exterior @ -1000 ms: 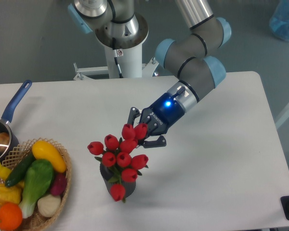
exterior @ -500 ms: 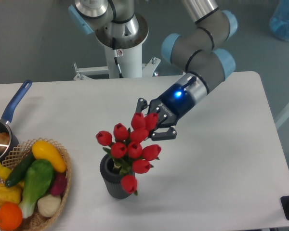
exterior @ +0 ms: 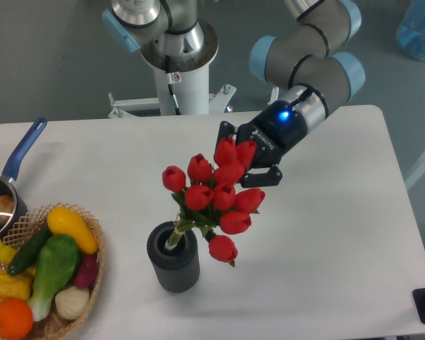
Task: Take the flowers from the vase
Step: 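Lift the gripped tulips up and out of the black vase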
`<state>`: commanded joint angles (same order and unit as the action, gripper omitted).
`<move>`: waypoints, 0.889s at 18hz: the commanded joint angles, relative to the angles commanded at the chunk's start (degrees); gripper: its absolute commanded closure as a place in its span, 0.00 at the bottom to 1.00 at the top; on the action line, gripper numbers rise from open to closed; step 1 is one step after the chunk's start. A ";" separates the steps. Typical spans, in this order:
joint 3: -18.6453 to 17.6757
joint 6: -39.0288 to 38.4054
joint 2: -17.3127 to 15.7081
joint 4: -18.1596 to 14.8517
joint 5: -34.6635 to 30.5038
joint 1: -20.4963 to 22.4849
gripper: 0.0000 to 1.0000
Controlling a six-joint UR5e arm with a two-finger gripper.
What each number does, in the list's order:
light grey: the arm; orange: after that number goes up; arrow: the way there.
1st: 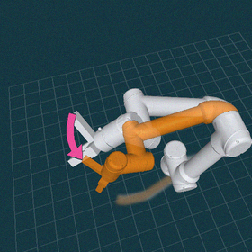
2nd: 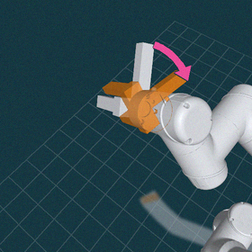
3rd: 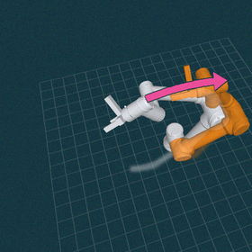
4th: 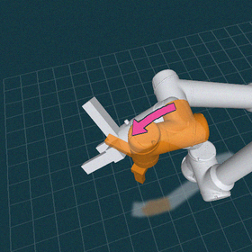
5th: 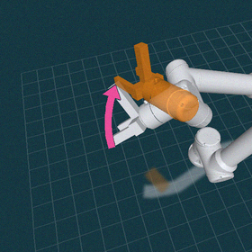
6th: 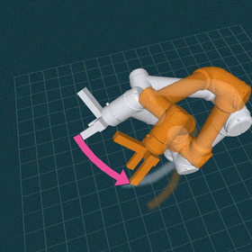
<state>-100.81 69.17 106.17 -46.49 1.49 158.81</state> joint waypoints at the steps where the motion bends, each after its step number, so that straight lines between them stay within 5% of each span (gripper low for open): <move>1: 0.79 -0.70 -0.09 0.00 0.00 0.26 1.00; 5: 4.13 -6.41 -0.18 0.00 2.37 2.20 1.00; 16: 4.31 -6.77 -0.70 0.09 0.72 7.65 1.00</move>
<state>-96.50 62.40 105.47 -46.41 2.21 166.46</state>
